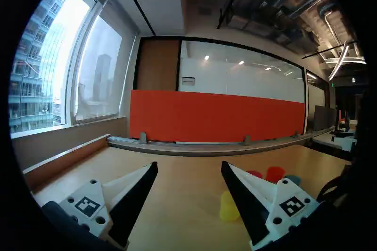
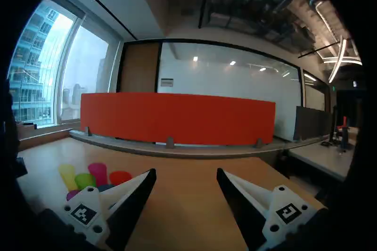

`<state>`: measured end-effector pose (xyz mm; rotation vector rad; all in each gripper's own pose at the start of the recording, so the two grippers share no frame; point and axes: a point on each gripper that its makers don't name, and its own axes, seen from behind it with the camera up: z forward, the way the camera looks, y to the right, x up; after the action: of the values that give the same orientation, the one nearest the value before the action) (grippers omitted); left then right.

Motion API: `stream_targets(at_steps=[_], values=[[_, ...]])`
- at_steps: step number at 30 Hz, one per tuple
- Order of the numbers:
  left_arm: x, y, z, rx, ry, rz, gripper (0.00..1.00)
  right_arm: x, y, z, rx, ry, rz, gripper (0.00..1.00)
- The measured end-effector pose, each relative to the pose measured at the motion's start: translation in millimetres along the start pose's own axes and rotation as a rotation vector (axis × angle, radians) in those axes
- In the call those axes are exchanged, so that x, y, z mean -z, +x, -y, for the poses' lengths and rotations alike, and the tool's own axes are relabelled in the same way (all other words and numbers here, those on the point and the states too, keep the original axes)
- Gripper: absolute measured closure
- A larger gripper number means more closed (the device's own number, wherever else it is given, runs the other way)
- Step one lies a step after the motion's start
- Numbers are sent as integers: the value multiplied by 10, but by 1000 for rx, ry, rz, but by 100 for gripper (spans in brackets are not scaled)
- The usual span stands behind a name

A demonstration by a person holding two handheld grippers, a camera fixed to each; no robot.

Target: Pour water

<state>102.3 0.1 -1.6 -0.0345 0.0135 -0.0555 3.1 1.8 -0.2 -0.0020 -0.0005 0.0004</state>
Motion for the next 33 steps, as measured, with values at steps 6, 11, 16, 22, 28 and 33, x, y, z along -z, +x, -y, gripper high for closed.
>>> stream_targets(at_steps=[6, 11, 16, 22, 28, 33], values=[[-82, 271, 34, 26, -7, 21, 0, -10, 231, -92, -13, -13, 10, 1], [-144, 529, 15, 48, -36, 28, 0, -43, 494, -90, -34, -1, 5, 1], [-177, 800, -12, 27, -55, 39, 0, -95, 739, -74, -40, 9, 1, 1], [-214, 1080, -108, 10, -91, 55, 0, -153, 970, -27, -50, 30, 13, 1], [-219, 1206, -130, 1, -110, 64, 0, -194, 1049, 29, -46, 40, 27, 1], [-225, 1206, -133, -28, -114, 71, 0, -209, 1074, 75, -46, 50, 25, 1]])
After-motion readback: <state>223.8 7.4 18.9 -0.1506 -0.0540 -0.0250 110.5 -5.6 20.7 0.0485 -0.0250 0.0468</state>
